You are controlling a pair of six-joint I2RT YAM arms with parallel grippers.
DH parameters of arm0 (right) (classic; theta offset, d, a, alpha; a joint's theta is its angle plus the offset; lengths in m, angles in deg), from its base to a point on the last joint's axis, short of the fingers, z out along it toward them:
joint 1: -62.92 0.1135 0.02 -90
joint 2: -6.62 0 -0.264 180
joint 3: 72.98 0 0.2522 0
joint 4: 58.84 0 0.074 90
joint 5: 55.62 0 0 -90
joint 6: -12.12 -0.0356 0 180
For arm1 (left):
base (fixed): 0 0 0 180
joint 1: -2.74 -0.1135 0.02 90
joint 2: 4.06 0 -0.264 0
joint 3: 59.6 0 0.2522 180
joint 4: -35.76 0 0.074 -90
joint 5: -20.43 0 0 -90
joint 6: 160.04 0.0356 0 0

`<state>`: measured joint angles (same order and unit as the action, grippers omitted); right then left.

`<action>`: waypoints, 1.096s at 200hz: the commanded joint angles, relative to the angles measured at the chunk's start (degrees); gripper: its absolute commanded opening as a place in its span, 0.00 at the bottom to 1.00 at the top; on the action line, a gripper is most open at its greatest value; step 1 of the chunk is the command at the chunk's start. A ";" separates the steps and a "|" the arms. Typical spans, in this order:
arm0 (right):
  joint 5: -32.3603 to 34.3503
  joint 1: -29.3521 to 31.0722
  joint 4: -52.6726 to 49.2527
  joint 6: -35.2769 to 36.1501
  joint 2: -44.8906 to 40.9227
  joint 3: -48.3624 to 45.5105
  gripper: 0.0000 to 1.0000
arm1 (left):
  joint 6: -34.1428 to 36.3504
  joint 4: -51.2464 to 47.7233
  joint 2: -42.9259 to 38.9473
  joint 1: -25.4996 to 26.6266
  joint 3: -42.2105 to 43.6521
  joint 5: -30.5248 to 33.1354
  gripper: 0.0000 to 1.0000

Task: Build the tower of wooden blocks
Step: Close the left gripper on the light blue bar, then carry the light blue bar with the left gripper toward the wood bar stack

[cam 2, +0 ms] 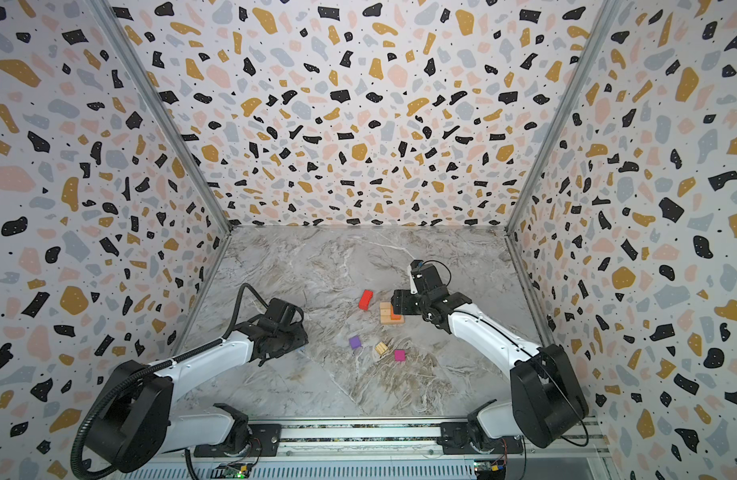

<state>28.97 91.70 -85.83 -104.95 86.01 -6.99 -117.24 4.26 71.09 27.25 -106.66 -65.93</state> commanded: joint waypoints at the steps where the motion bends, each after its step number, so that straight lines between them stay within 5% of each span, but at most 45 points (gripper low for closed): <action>1: -0.57 -0.39 0.08 0.80 -1.70 -0.16 0.78 | 0.21 1.36 1.23 0.53 -0.45 1.45 0.56; 133: -1.38 -1.80 -0.19 0.86 -2.62 -0.75 0.77 | 2.45 1.03 3.53 1.33 -1.08 1.97 0.33; 219: -1.17 -1.97 -0.66 0.88 -2.49 -0.55 0.77 | 4.05 -0.17 4.72 3.55 -4.62 -1.16 0.27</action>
<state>27.88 89.97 -85.85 -104.54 85.60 -7.63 -114.27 5.35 75.33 29.28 -108.52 -64.75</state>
